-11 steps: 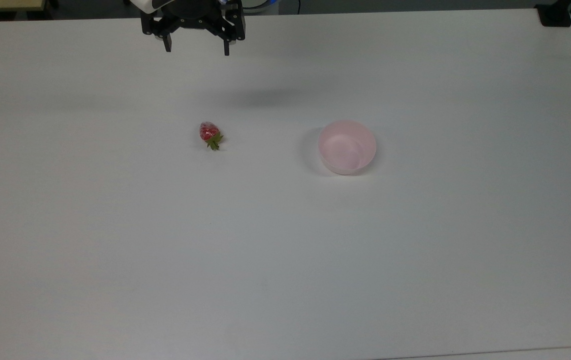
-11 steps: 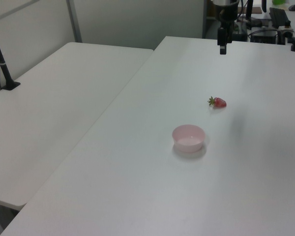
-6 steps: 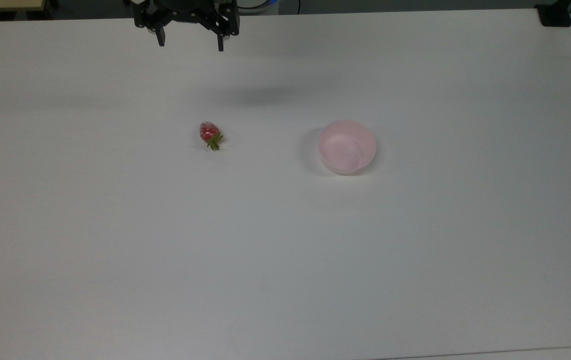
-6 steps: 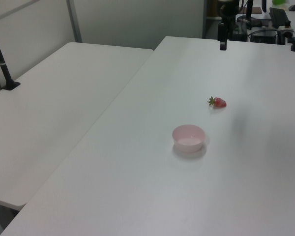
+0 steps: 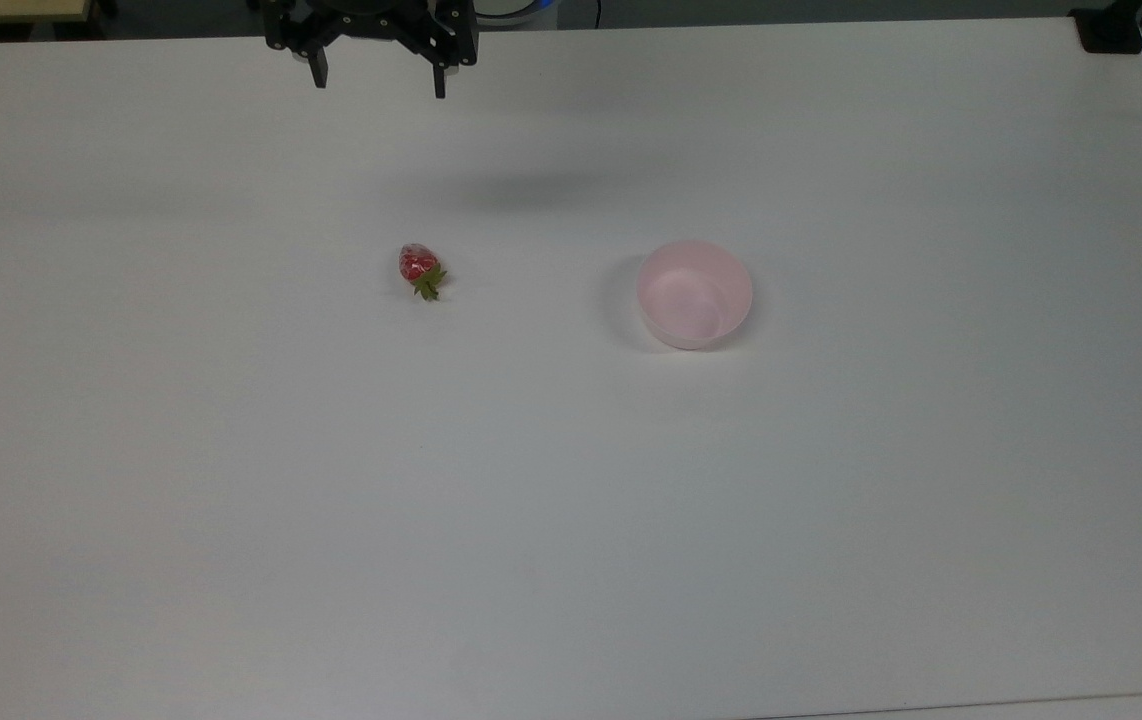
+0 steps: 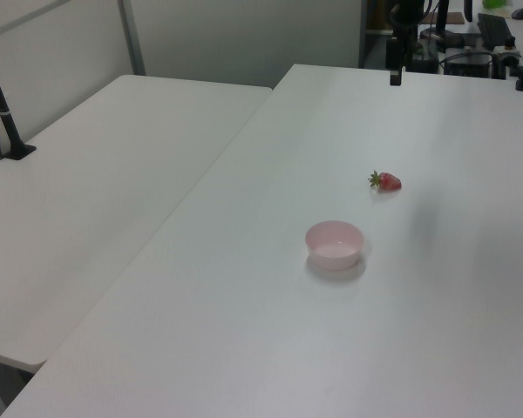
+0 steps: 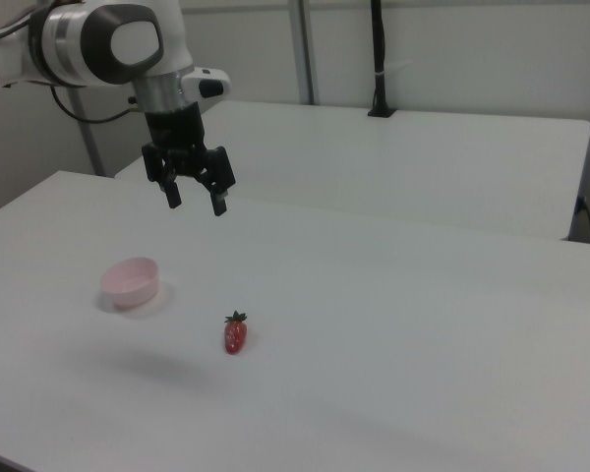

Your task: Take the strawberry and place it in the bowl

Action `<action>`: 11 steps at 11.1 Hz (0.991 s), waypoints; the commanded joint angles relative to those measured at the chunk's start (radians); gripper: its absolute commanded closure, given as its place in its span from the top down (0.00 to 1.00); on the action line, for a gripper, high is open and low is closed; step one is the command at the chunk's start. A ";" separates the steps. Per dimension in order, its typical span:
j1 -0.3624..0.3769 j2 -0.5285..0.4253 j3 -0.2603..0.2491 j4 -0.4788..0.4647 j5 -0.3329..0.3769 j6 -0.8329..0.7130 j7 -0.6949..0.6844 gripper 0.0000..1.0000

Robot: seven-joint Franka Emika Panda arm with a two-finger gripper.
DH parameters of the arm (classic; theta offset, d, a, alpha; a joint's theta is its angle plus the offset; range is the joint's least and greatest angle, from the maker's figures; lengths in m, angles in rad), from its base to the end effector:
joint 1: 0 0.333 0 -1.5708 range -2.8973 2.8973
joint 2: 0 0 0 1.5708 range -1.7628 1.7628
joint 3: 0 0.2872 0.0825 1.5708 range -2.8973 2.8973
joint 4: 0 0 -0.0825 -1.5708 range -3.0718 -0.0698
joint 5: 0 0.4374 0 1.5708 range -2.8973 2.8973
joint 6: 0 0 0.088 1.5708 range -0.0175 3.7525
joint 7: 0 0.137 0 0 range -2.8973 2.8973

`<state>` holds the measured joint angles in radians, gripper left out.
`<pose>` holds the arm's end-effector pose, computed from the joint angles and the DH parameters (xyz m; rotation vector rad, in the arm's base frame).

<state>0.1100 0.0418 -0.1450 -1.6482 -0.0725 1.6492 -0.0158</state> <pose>0.6202 -0.0300 0.5066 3.0637 -0.0185 -0.0649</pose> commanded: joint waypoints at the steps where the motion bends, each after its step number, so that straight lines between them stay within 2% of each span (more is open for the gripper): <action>1: -0.006 0.000 0.002 0.011 0.007 -0.016 -0.007 1.00; 6: -0.007 0.016 0.002 0.011 0.005 0.007 -0.056 1.00; 9: -0.004 0.099 0.008 0.039 0.014 0.066 -0.072 1.00; 11: 0.032 0.170 0.021 0.036 0.011 0.093 -0.229 1.00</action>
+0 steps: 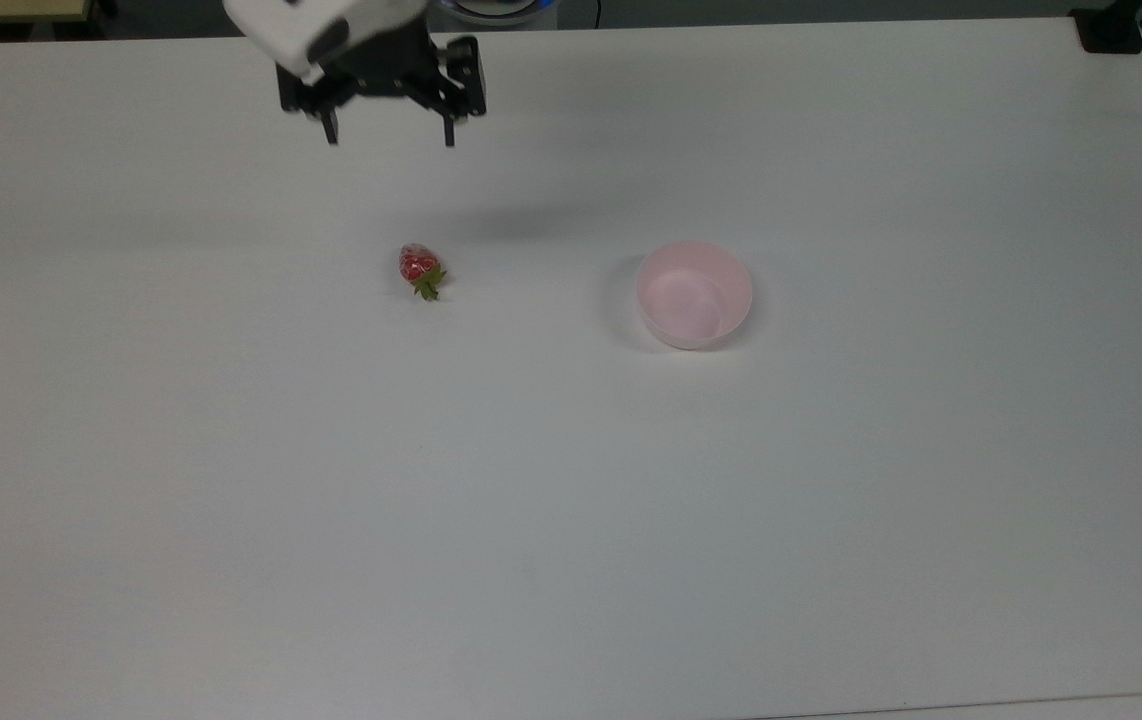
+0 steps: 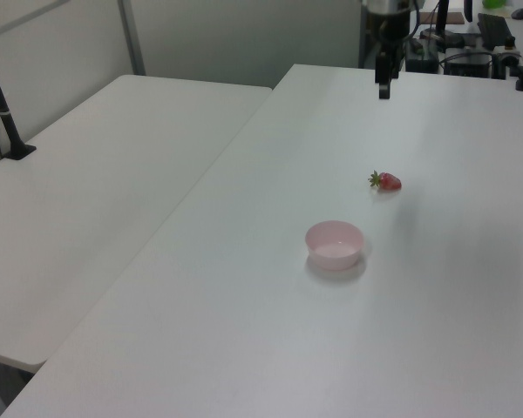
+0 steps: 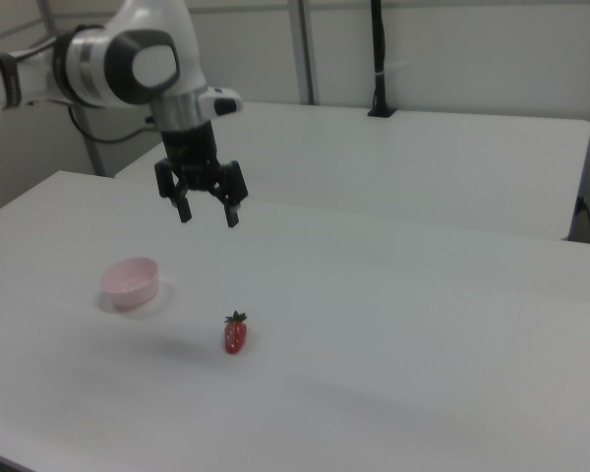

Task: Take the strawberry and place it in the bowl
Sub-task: 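Lower the open gripper onto the red strawberry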

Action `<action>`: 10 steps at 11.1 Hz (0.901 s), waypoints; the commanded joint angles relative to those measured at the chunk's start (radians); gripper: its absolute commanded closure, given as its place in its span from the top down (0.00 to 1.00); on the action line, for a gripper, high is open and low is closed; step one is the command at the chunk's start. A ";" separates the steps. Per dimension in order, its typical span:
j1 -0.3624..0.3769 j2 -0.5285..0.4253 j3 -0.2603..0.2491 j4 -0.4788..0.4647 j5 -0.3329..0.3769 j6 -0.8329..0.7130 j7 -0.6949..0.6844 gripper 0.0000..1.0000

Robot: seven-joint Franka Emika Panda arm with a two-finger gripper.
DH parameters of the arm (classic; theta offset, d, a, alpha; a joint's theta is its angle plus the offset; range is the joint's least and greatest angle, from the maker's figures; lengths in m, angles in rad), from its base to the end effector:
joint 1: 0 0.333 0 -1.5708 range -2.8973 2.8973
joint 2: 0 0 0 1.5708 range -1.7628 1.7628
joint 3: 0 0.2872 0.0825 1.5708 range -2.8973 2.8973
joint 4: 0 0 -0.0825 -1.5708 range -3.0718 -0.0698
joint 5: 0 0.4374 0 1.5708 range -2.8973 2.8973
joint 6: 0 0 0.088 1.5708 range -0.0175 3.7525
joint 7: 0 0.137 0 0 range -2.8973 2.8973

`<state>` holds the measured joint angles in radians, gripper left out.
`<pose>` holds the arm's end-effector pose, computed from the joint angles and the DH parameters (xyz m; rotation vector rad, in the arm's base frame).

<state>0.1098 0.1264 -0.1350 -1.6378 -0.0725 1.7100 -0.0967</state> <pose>0.6432 -0.0222 0.4640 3.0525 0.1284 -0.0893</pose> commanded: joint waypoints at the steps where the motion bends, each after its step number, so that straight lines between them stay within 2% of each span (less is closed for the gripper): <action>1: 0.036 0.108 0.009 0.021 0.013 0.049 -0.165 1.00; 4: 0.056 0.177 -0.029 -0.057 0.013 0.195 -0.144 1.00; 7: 0.108 0.171 -0.096 -0.187 0.002 0.267 -0.144 0.97; 10: 0.113 0.162 -0.101 -0.350 -0.038 0.422 -0.146 0.95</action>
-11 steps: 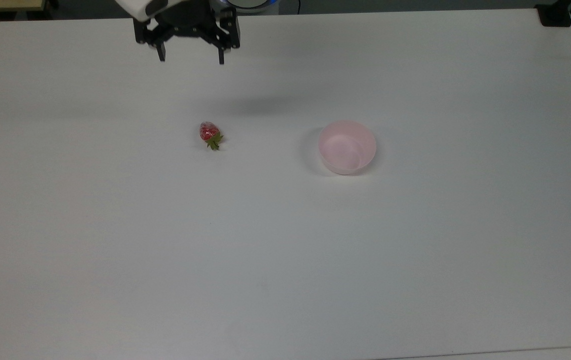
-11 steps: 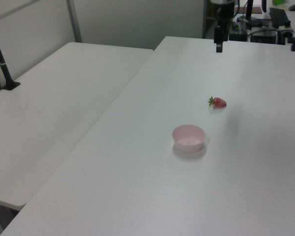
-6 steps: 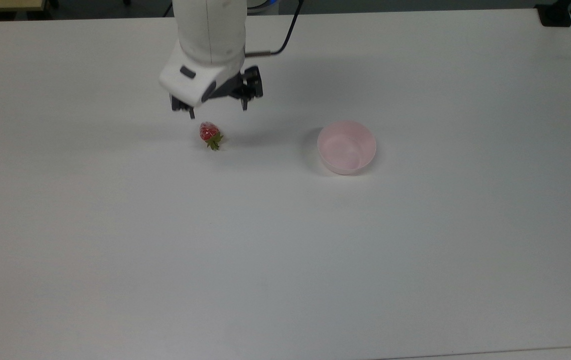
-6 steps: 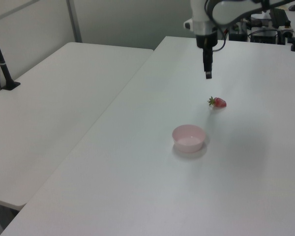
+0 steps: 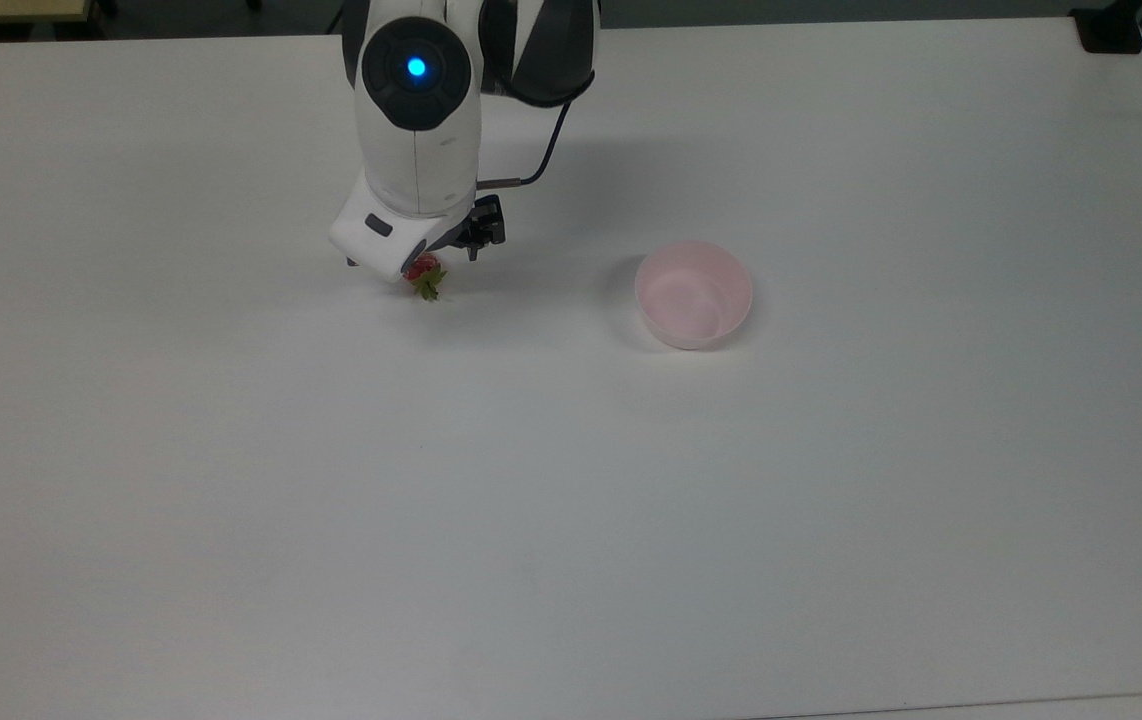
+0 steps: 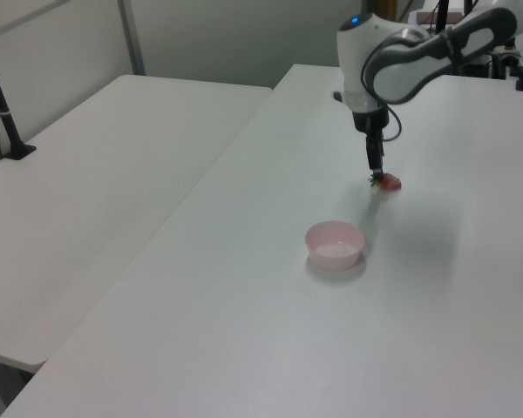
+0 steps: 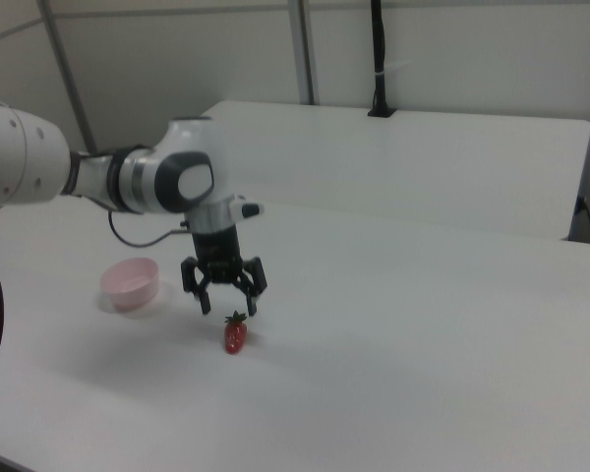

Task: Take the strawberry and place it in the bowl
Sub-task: 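Close the gripper around the red strawberry, then lift the strawberry and carry it over the pink bowl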

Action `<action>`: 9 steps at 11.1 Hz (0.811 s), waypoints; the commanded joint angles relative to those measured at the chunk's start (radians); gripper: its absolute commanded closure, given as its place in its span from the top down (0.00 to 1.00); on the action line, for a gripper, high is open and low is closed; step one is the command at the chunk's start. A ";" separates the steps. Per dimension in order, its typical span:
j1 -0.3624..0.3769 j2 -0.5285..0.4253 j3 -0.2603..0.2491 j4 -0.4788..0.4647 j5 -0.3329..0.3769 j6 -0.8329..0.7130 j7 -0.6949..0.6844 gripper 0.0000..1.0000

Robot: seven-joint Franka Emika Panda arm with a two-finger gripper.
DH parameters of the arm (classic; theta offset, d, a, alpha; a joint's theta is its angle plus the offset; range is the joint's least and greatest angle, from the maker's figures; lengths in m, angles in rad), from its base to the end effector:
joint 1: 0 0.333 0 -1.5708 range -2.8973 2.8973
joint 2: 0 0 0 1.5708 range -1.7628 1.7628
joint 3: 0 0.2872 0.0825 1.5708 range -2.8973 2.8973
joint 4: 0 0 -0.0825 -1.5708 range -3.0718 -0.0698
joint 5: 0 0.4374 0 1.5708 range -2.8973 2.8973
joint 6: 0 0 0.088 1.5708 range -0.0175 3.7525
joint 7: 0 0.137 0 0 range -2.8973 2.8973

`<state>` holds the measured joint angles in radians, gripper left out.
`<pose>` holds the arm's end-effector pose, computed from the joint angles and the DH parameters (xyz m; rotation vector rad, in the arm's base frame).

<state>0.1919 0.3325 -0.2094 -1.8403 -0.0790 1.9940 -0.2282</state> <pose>0.6418 -0.0166 0.2526 2.9884 0.3827 -0.2845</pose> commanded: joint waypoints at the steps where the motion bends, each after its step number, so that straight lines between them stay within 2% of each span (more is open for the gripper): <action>1: 0.029 -0.038 -0.027 -0.158 -0.033 0.164 -0.014 0.90; 2: 0.029 -0.026 -0.027 -0.162 -0.044 0.167 -0.014 0.84; 4: 0.029 -0.021 -0.027 -0.160 -0.050 0.181 -0.014 0.60; 6: 0.029 -0.024 -0.027 -0.152 -0.050 0.180 -0.020 0.42; 7: 0.029 -0.026 -0.027 -0.151 -0.050 0.180 -0.023 0.38; 9: 0.029 -0.036 -0.027 -0.133 -0.045 0.169 -0.023 0.38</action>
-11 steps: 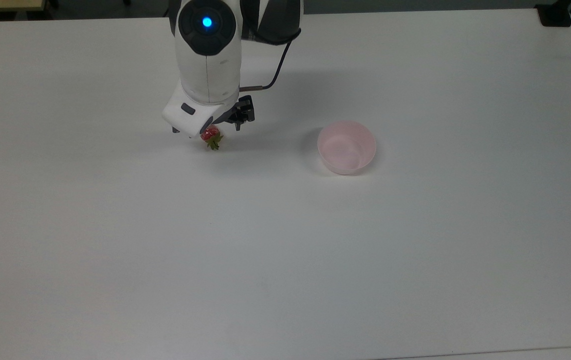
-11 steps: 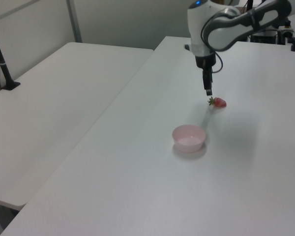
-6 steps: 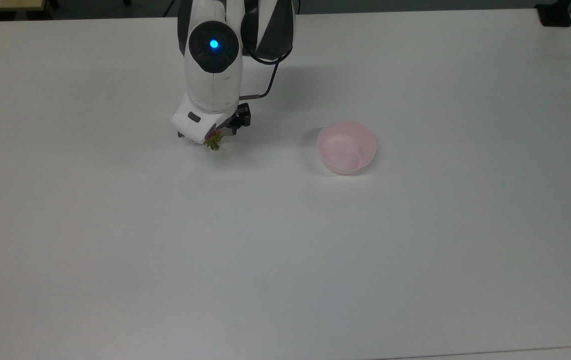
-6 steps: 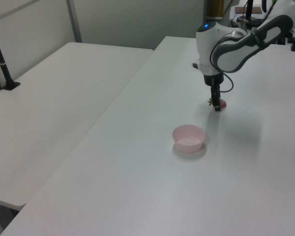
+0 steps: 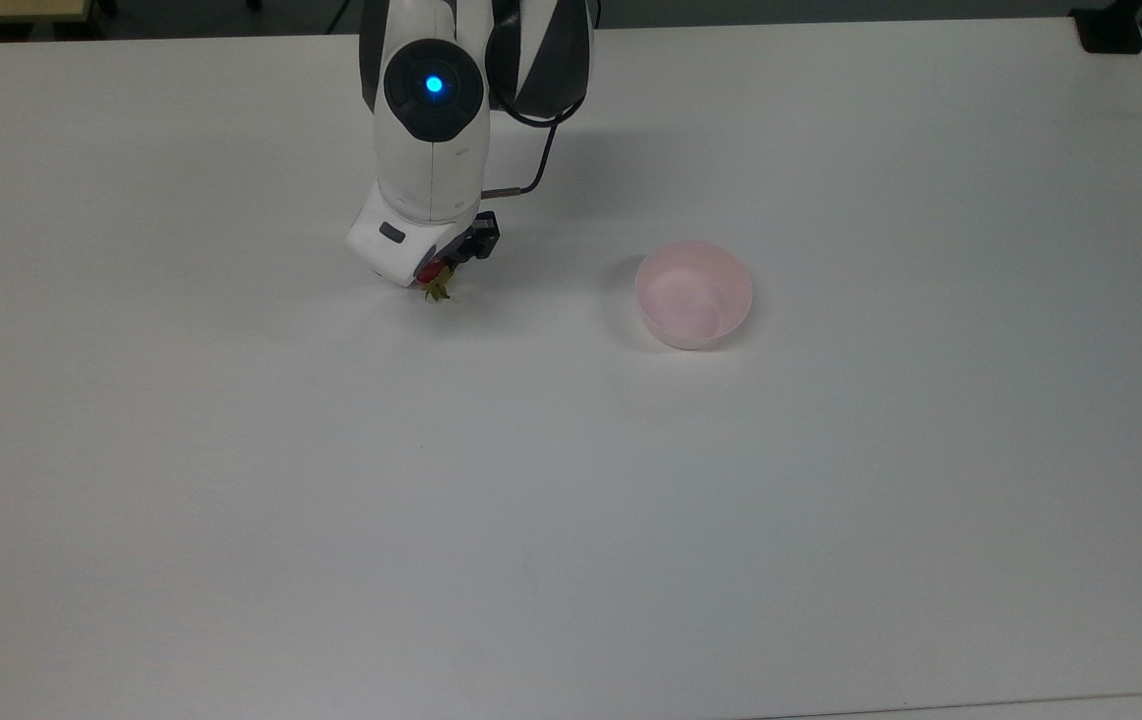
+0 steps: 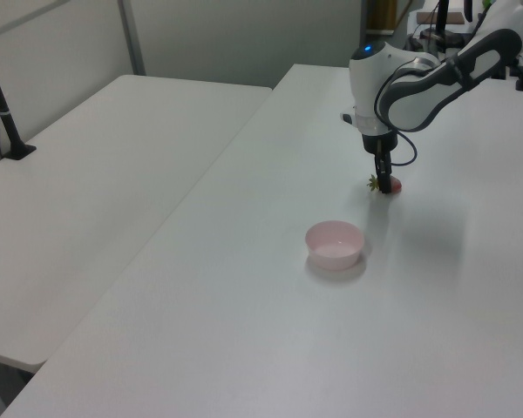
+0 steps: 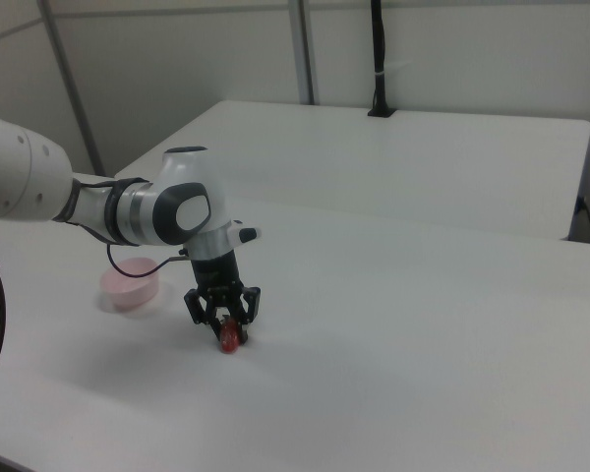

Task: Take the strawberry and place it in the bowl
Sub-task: 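Lift the strawberry and carry it over the pink bowl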

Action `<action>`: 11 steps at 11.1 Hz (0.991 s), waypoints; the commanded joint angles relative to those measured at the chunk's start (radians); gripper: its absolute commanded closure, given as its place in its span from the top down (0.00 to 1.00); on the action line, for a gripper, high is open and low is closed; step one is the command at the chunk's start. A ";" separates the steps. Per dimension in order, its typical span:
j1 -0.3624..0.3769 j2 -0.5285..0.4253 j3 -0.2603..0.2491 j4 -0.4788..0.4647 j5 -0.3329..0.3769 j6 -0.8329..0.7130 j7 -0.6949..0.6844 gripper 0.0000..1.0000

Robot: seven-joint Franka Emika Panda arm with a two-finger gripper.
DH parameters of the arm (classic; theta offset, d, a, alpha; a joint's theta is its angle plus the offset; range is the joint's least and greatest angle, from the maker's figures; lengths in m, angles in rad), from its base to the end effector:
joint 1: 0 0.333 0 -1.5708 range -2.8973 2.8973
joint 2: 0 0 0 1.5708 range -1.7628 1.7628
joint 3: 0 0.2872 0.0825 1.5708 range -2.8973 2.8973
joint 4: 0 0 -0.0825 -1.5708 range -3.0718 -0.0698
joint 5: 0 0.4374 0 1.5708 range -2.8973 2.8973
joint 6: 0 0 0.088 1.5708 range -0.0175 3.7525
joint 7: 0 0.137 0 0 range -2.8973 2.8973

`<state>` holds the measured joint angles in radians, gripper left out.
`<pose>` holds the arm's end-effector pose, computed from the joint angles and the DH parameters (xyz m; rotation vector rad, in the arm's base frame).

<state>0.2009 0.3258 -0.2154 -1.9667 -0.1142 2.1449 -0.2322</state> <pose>0.6210 -0.0184 0.2087 2.9583 0.4362 -0.2410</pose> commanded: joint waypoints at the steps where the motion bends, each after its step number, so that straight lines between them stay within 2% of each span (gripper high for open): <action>1: 0.020 -0.040 -0.021 0.003 -0.004 0.010 -0.016 0.38; 3: 0.023 -0.082 -0.021 0.043 0.010 -0.016 -0.003 0.38; 5: 0.072 -0.077 -0.021 0.176 0.108 -0.117 0.022 0.38; 6: 0.106 -0.077 -0.021 0.211 0.129 -0.131 0.054 0.39; 11: 0.371 0.022 -0.013 0.258 0.127 -0.119 0.354 0.42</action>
<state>0.4728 0.2852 -0.2108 -1.7432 0.0051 2.0366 0.0217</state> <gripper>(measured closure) 0.573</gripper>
